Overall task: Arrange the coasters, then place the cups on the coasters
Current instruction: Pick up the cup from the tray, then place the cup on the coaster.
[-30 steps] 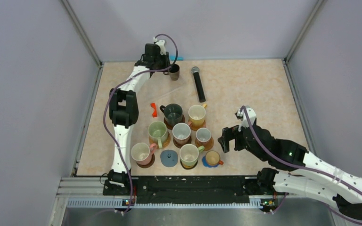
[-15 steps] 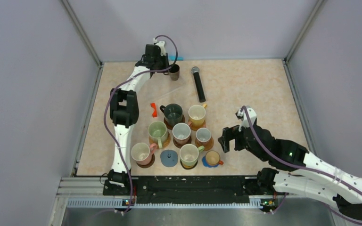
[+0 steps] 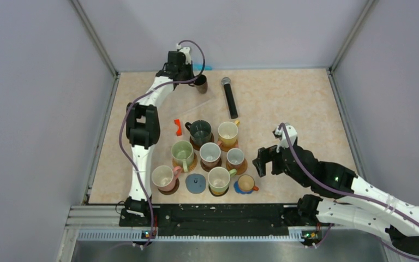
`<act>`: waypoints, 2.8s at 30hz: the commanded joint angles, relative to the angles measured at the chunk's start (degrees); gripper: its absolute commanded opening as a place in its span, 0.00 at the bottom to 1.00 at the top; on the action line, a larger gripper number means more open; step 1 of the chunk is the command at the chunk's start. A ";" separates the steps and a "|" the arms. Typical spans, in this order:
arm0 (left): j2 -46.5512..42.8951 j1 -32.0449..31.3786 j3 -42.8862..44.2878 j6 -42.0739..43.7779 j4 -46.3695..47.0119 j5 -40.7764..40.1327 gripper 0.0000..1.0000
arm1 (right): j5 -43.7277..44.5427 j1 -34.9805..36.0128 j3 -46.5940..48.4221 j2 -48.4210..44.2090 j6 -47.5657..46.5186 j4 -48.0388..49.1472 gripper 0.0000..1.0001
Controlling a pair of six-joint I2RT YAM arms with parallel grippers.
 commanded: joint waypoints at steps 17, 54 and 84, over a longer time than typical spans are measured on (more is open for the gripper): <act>-29.64 0.12 -17.26 -3.98 -5.27 -3.07 0.00 | 2.00 -0.31 -0.59 -1.65 0.22 1.99 0.99; -96.19 -18.93 -68.86 -20.00 -26.70 -10.24 0.00 | 2.26 -0.34 -0.95 1.77 0.74 1.51 0.99; -95.94 -47.20 -77.67 -35.10 -26.04 -34.27 0.00 | 3.54 -0.31 -0.81 3.11 1.54 0.70 0.99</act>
